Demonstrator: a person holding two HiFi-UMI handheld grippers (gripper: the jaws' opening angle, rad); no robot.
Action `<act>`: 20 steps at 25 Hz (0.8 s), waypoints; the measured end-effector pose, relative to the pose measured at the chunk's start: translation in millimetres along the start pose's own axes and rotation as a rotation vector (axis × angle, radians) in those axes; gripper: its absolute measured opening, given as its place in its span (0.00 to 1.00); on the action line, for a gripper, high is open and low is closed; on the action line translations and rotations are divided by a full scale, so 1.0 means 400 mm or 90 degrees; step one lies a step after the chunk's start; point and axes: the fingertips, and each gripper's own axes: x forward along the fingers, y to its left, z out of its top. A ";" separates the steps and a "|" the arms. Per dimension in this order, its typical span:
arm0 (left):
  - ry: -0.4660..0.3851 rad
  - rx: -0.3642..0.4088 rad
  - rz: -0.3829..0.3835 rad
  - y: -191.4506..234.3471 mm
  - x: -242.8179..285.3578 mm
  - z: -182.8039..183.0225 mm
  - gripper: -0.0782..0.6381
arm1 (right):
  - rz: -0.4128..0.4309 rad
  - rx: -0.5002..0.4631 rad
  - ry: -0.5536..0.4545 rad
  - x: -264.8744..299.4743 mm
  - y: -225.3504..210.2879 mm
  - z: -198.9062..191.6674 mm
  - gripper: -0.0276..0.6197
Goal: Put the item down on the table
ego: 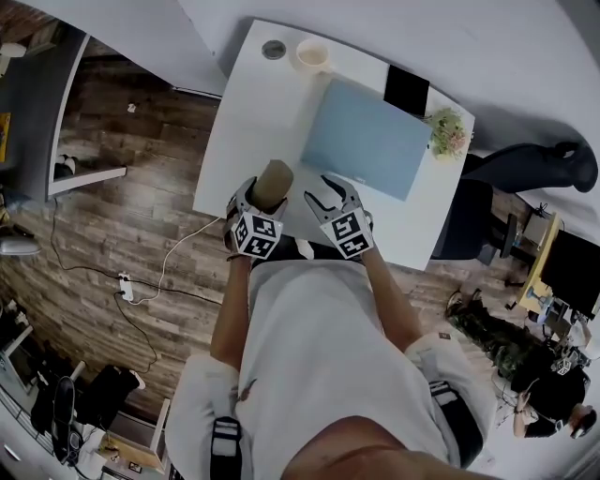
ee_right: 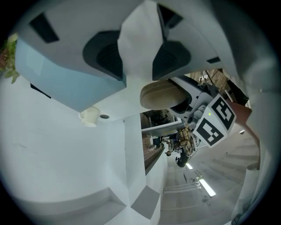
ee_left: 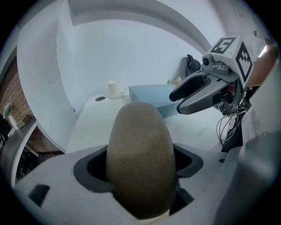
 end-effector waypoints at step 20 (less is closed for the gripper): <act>0.049 -0.018 0.003 0.027 0.049 -0.050 0.66 | 0.023 -0.030 0.031 0.061 0.013 -0.018 0.37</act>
